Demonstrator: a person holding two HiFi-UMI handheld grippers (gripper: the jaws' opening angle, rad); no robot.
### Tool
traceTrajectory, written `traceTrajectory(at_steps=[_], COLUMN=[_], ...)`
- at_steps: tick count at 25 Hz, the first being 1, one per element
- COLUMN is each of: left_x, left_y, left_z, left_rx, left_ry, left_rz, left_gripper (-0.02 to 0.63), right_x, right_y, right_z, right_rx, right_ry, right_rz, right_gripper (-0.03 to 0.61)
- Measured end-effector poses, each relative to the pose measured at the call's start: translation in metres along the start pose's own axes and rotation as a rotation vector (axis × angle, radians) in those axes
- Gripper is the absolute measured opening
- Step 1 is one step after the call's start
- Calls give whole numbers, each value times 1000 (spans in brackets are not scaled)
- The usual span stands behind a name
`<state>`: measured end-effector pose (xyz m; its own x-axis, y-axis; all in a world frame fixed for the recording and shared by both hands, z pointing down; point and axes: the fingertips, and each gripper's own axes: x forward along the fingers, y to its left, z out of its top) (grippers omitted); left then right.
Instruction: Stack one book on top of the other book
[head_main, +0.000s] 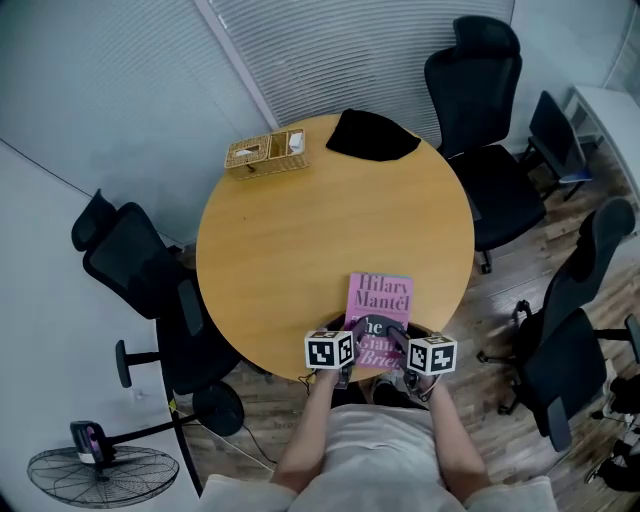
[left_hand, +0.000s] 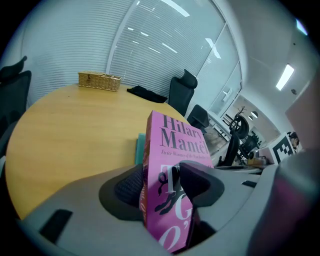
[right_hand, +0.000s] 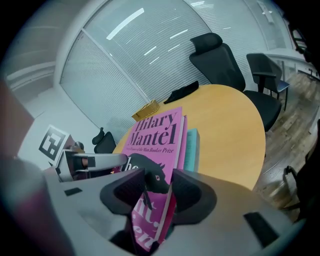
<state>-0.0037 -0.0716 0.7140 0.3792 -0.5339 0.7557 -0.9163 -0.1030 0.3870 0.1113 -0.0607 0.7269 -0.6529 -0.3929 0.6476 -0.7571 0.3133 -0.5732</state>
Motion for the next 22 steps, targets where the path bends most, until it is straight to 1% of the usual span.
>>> traceTrajectory(at_steps=[2,9,15,18,22], left_x=[1,7,16,20,23], left_y=[4,8,9,9,10], left_z=[-1,1,1,0,-5], left_rx=[-12,-17,-20,-15,-33], left_ry=[9,26,42,53,58], left_rz=[5,-3,-21,-27,-34], left_gripper=[244,244,242,241,241], right_x=[3,8,9,11,11], right_y=[0,-4,-12,-14,-18], right_z=[-4,0,1,2,1], right_rx=[-10,12,31,39,25], right_ry=[18,9,6,-7,-14], right_rz=[2,4,-23,-23,-36], right_gripper=[176,172,170,170,169])
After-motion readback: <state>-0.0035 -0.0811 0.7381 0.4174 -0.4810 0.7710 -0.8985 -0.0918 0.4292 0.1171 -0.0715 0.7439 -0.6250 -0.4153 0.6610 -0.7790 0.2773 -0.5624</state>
